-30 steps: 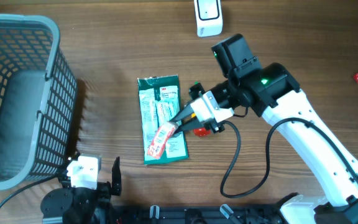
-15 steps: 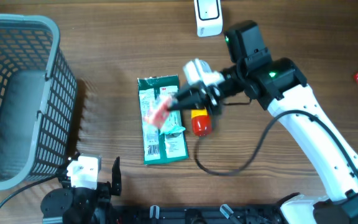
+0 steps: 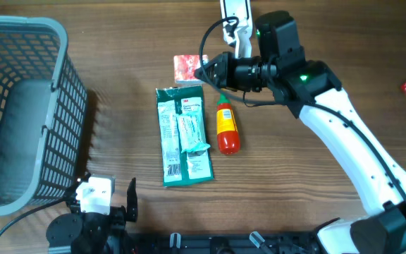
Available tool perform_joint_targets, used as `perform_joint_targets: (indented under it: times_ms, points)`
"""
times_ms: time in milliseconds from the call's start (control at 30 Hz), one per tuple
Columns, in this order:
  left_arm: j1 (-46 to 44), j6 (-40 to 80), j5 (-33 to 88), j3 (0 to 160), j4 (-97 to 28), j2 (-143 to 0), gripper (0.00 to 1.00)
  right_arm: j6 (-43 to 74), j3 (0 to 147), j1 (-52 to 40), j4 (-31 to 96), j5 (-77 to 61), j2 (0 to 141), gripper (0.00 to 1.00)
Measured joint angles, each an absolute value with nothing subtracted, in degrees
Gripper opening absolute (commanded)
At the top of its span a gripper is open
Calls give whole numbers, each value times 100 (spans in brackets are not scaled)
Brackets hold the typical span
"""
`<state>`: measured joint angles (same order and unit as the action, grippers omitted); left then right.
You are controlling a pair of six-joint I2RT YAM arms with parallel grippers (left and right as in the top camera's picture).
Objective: Scan the item barcode
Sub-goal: 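Hold the tissue pack in front of the scanner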
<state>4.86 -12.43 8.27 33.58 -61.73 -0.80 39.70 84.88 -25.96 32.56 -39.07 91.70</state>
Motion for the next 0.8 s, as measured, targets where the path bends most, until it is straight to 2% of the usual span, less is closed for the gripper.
perform_joint_targets:
  times_ms: [400, 667, 800]
  points:
    - [486, -1243, 827, 3358, -6173, -80, 100, 5725, 8477, -1361, 2978, -4847, 10103, 4]
    - [486, -1243, 827, 3358, -6173, -80, 100, 8687, 8477, -1072, 2867, -4958, 10106, 4]
    - [486, -1243, 827, 3358, -6171, -80, 100, 10001, 8471, -1070, 1660, -4818, 10215, 4]
